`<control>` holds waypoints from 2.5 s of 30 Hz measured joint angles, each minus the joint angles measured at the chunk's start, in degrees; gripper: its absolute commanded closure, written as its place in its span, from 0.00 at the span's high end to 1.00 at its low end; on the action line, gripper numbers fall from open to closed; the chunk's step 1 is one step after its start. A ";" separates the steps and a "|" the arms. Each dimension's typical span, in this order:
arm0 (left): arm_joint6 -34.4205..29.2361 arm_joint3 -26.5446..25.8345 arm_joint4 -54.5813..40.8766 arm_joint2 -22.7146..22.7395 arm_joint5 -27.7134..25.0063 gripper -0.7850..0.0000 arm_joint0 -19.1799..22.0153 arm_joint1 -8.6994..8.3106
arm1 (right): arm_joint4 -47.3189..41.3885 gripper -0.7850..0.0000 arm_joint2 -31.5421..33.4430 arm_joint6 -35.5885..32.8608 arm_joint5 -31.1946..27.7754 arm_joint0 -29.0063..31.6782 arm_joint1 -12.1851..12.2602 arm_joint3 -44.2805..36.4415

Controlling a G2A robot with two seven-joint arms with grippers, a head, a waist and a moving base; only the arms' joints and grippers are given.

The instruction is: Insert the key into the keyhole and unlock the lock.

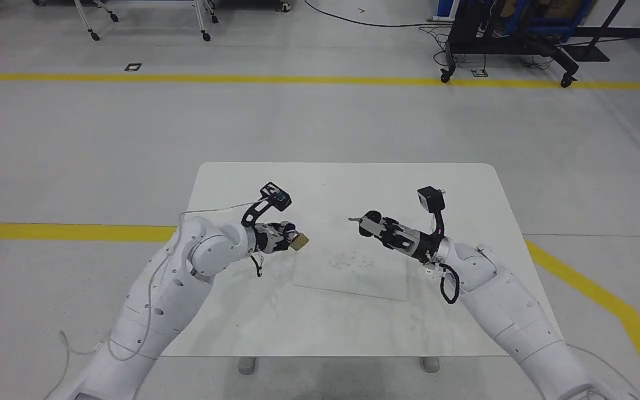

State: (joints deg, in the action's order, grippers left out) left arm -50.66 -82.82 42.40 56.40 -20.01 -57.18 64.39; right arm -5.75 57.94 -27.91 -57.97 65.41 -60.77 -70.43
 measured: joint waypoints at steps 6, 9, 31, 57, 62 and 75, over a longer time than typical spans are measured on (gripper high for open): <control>-0.74 5.68 -11.84 1.75 -4.79 0.00 0.44 0.73 | -5.85 0.00 -1.73 3.98 0.79 -0.01 -1.19 -0.06; -6.99 14.52 -33.12 1.20 -9.77 0.00 4.02 2.02 | -10.02 0.00 -3.26 4.51 0.11 -1.57 -2.07 2.18; -24.58 38.93 -81.83 -9.77 -9.06 0.00 17.40 7.94 | -14.90 0.00 -10.89 0.74 -0.03 -9.94 -7.92 11.03; -20.37 40.73 -84.19 -10.57 1.87 0.00 18.84 8.95 | -18.39 0.00 -6.93 -5.89 1.17 -7.22 -7.62 8.49; -17.92 41.11 -88.00 -9.96 19.39 0.00 19.66 9.26 | -23.19 0.00 -3.35 -3.56 5.27 -2.72 -6.65 5.69; -14.02 41.41 -90.13 -9.60 24.63 0.00 21.19 10.39 | -24.53 0.00 2.21 -1.07 14.93 3.60 -4.96 -0.89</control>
State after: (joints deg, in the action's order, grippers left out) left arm -64.68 -41.41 -47.72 46.79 4.63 -36.00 74.78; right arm -30.28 60.14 -28.98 -43.04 69.01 -65.73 -71.31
